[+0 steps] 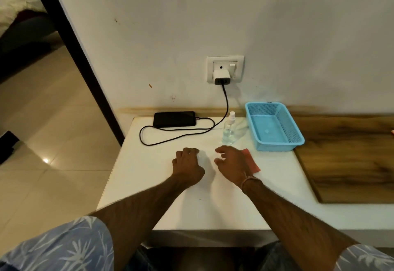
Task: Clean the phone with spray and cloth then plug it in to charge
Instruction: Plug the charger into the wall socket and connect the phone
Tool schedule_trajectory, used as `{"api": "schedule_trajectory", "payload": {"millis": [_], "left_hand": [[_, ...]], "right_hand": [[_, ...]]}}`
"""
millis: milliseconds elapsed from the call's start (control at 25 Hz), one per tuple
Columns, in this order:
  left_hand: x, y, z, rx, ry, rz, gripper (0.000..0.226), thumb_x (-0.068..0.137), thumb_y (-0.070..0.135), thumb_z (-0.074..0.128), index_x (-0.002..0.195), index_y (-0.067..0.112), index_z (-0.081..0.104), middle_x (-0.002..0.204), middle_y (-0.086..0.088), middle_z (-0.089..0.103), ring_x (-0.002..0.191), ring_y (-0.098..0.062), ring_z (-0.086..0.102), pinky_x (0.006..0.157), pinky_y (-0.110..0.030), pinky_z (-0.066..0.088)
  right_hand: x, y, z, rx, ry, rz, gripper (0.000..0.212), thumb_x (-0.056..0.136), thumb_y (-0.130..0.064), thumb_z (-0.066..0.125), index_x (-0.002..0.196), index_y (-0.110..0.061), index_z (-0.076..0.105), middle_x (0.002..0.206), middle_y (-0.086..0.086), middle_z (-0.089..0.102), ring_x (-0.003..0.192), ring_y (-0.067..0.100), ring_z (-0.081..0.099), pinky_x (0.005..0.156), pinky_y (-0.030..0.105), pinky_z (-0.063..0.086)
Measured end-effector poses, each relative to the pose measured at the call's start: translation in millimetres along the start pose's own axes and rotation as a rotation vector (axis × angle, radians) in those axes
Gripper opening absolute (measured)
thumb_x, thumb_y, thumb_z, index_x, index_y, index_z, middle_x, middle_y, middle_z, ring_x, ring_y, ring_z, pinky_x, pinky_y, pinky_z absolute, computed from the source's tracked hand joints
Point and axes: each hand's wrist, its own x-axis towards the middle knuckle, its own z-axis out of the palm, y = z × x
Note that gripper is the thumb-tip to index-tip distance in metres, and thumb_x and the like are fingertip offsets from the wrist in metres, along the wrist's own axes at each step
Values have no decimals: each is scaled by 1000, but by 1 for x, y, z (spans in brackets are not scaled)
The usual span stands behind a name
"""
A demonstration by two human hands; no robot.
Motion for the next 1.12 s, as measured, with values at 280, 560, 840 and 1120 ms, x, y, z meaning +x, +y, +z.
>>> {"api": "schedule_trajectory", "payload": {"millis": [280, 560, 840, 1120], "left_hand": [[30, 77, -12, -668, -19, -68, 61, 96, 19, 60, 152, 19, 37, 154, -5, 44, 134, -24, 48, 92, -26, 39], [44, 96, -7, -731, -12, -84, 53, 99, 10, 52, 150, 15, 43, 151, -8, 49, 133, -27, 50, 109, -35, 41], [46, 103, -10, -739, 32, -45, 37, 99, 14, 53, 136, 12, 59, 128, -10, 66, 111, -25, 61, 89, -30, 51], [62, 147, -35, -758, 44, 103, 34, 96, 11, 52, 129, 13, 63, 121, -10, 68, 108, -28, 63, 87, -34, 50]], "right_hand": [[43, -1, -39, 408, 260, 324, 51, 83, -23, 68, 130, -13, 50, 126, 10, 60, 111, 26, 59, 93, 33, 48], [59, -3, -39, 334, 196, 236, 32, 86, -32, 64, 115, -18, 64, 111, 5, 70, 100, 21, 65, 78, 22, 43], [62, 2, -43, 351, 192, 185, 37, 80, -16, 71, 116, -17, 65, 108, 4, 71, 98, 19, 66, 83, 21, 44], [85, 3, -92, 424, 309, 100, 36, 78, -12, 73, 113, -15, 66, 104, 5, 71, 92, 18, 67, 82, 25, 50]]}}
